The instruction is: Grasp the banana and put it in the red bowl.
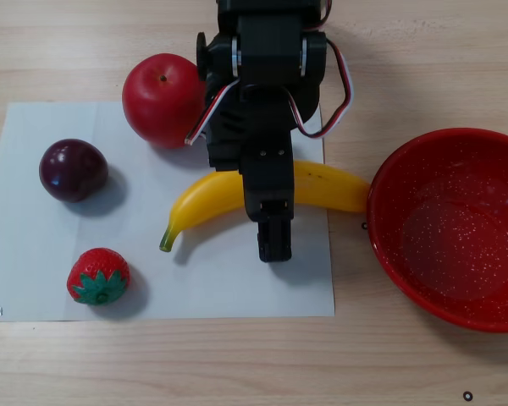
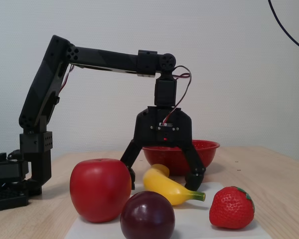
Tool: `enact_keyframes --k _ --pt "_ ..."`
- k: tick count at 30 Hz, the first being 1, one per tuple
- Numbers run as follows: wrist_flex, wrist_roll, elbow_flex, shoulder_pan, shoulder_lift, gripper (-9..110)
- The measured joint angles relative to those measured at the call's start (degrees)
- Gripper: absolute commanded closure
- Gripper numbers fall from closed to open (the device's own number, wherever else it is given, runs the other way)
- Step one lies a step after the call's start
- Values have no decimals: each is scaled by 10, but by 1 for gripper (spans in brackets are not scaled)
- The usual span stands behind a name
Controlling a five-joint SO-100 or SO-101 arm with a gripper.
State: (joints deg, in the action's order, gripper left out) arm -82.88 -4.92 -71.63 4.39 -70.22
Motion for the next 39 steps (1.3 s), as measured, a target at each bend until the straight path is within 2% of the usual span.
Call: enact_keyframes --k 12,26,34,39 --pt "-23 0 27 3 20 27" --pt "-39 1 6 4 11 37" --pt "-44 2 -34 -4 -20 53" --pt "-44 12 -58 -6 -43 67"
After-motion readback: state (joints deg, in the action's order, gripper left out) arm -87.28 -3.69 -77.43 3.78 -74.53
